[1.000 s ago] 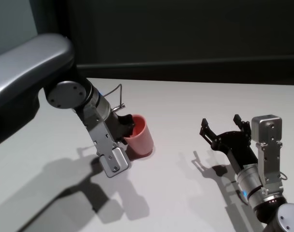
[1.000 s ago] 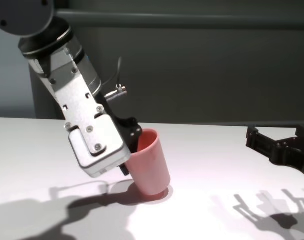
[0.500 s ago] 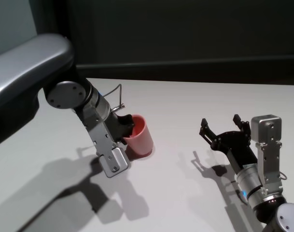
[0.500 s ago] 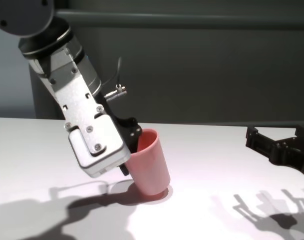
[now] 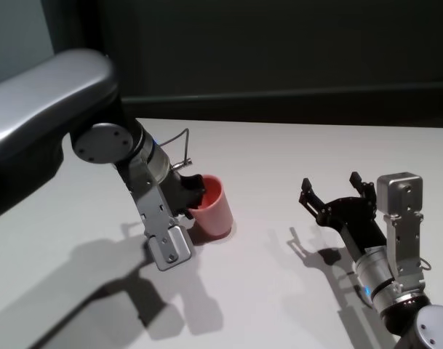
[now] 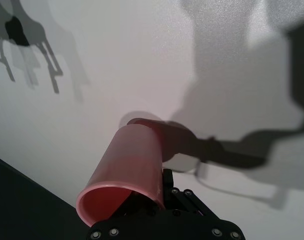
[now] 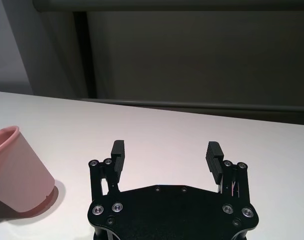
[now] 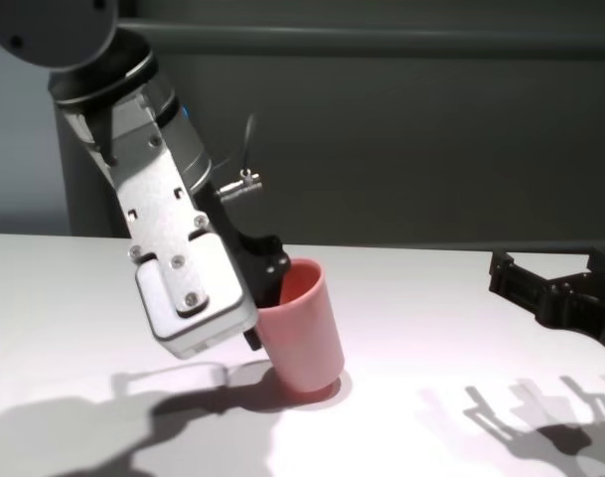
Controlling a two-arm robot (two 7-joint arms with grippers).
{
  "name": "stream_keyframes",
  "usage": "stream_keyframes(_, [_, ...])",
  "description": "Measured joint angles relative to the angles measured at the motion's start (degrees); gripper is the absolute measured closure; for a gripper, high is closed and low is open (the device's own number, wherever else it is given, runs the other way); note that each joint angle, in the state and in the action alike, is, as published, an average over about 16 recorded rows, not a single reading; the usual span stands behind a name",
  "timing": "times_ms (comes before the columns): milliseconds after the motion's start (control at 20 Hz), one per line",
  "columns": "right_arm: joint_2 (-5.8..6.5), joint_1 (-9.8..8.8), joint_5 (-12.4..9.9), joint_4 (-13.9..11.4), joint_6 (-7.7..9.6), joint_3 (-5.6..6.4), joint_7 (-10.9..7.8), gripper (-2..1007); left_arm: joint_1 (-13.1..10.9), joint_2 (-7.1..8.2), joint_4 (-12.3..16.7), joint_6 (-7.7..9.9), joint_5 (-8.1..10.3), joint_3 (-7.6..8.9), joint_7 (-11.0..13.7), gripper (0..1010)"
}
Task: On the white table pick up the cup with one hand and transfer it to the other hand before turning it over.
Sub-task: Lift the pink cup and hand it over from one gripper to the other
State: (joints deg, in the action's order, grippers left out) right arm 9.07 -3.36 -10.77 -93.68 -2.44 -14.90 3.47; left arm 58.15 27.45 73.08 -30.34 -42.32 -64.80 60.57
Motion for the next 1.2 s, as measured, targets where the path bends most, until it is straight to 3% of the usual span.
stream_keyframes(300, [0.00,0.00,0.0,0.0,0.00,0.00,0.00,3,0.5,0.20,-0.2,-1.33,1.17,-0.75,-0.9,963])
stream_keyframes(550, [0.00,0.00,0.0,0.0,0.00,0.00,0.00,3,0.1,0.94,-1.0,-2.49,4.34,-0.14,-2.6,963])
stream_keyframes(800, [0.00,0.00,0.0,0.0,0.00,0.00,0.00,3,-0.9,2.04,-2.6,-4.21,9.72,1.49,-4.8,963])
stream_keyframes(1200, [0.00,0.00,0.0,0.0,0.00,0.00,0.00,3,-2.6,3.35,-6.7,-8.13,20.24,4.49,-7.9,963])
